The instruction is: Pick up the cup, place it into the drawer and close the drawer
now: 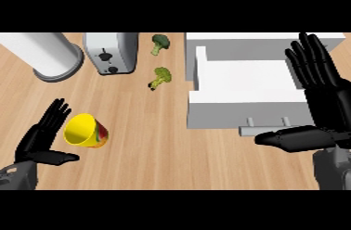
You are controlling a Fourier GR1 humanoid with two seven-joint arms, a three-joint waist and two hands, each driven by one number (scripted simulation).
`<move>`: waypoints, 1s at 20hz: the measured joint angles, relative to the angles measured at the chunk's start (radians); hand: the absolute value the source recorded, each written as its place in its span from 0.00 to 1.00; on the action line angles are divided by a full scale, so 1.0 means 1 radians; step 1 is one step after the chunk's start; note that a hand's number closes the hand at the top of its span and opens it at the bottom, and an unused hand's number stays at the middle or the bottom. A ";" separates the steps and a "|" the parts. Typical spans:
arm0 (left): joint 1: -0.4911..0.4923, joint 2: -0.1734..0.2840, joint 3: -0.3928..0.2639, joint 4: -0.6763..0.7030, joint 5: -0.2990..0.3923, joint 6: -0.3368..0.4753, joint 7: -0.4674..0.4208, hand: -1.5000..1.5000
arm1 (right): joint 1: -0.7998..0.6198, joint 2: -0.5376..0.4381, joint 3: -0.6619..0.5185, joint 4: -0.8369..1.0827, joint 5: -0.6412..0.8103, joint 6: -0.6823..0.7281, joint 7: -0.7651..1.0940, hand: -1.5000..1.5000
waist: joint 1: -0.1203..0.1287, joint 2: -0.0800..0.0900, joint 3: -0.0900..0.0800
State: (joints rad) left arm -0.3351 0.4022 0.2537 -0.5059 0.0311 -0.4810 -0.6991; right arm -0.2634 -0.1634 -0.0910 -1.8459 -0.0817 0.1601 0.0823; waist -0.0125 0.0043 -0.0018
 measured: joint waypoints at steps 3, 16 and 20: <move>-0.038 -0.010 -0.009 0.095 -0.034 0.040 -0.062 0.00 | -0.011 -0.012 -0.014 0.006 -0.018 0.013 0.006 0.00 | -0.004 0.002 -0.001; -0.093 -0.036 -0.018 0.262 -0.080 0.104 -0.212 0.00 | -0.026 -0.017 -0.015 -0.026 -0.036 0.015 0.049 0.00 | -0.016 0.008 -0.004; -0.114 -0.041 -0.019 0.281 -0.086 0.110 -0.229 0.00 | -0.024 -0.015 -0.019 -0.022 -0.039 0.015 0.047 0.00 | -0.019 0.009 -0.004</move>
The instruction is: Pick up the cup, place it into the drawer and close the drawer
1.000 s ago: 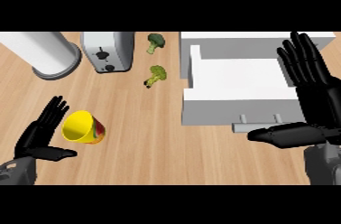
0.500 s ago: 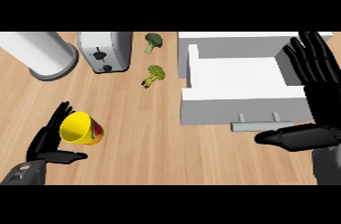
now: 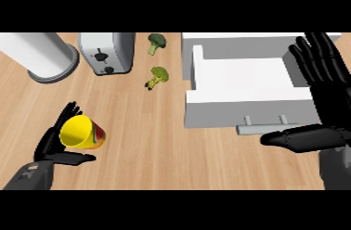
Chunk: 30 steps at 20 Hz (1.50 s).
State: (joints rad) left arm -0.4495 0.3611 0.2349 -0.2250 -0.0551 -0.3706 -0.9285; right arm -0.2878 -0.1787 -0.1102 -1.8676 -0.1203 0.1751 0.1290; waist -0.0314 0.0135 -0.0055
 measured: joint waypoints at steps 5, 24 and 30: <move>-0.022 -0.031 -0.009 0.019 -0.012 0.010 -0.013 0.00 | -0.017 -0.010 -0.004 0.009 0.000 0.006 0.003 0.00 | -0.003 0.001 0.000; -0.038 -0.111 0.048 -0.065 0.023 0.194 -0.140 1.00 | -0.014 -0.021 -0.017 0.015 -0.005 0.011 0.009 0.00 | 0.001 0.000 0.000; -0.066 -0.194 0.137 -0.096 0.105 0.297 -0.171 1.00 | -0.009 -0.030 -0.034 0.012 -0.021 0.019 0.011 0.00 | 0.007 -0.005 0.002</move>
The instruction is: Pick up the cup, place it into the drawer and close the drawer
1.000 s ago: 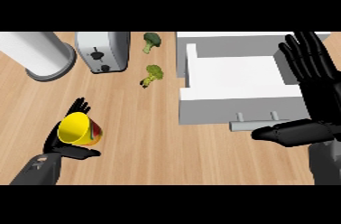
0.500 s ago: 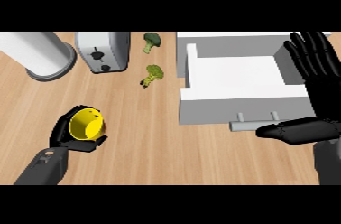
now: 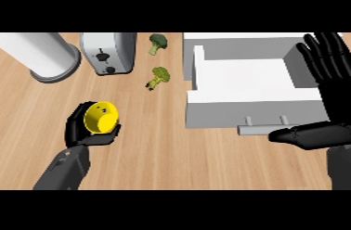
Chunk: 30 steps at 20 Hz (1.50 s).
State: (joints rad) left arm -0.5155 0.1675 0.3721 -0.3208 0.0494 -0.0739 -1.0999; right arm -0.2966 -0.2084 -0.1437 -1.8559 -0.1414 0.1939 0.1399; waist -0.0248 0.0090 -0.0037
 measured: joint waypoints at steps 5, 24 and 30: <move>-0.061 -0.025 -0.023 -0.052 0.006 -0.040 0.021 1.00 | 0.009 -0.020 -0.017 0.002 -0.010 0.014 0.006 0.00 | 0.007 -0.005 0.002; -0.428 -0.163 -0.256 -0.494 0.046 0.116 0.584 1.00 | 0.053 -0.004 -0.021 0.026 0.034 0.002 -0.057 0.00 | 0.023 -0.014 0.004; -0.610 -0.166 -0.345 -0.435 0.088 0.270 0.742 1.00 | 0.024 -0.003 -0.018 0.057 0.043 -0.002 -0.069 0.00 | 0.004 -0.008 0.005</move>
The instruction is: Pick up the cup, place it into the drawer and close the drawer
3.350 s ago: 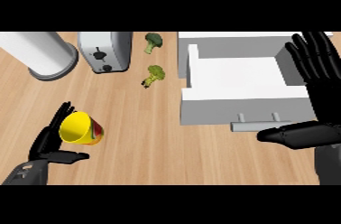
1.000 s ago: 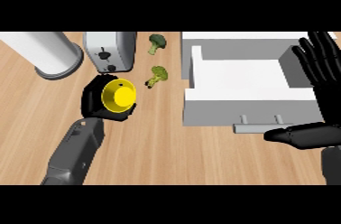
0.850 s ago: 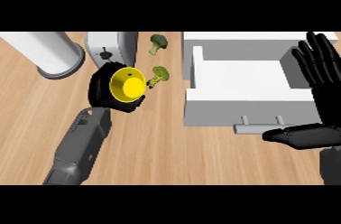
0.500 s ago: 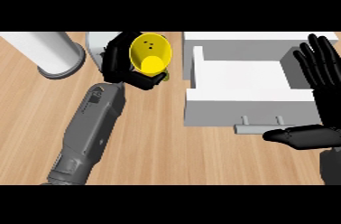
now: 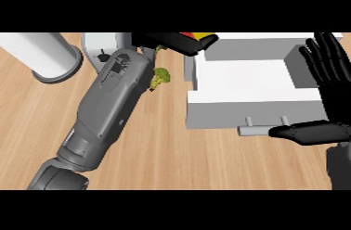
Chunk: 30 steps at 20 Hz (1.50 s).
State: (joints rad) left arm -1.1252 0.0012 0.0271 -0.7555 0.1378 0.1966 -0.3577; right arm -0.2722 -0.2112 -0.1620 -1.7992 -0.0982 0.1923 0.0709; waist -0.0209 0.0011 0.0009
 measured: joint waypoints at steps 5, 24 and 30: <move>-0.131 -0.001 -0.073 0.157 0.047 0.097 0.077 1.00 | -0.027 0.000 0.006 0.004 -0.008 0.004 0.009 0.00 | -0.026 0.007 0.000; -0.175 -0.001 -0.346 0.454 0.175 0.065 0.127 0.00 | -0.123 0.008 0.056 0.039 -0.032 0.051 -0.006 0.00 | -0.164 0.044 0.001; -0.144 -0.001 -0.334 0.408 0.275 0.066 0.055 0.00 | -0.141 0.021 0.111 0.043 -0.123 0.151 0.003 1.00 | -0.188 0.050 0.000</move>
State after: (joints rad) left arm -1.2689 0.0000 -0.3072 -0.3471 0.4130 0.2628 -0.3030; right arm -0.4135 -0.1904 -0.0508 -1.7565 -0.2208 0.3435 0.0738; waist -0.2093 0.0509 0.0012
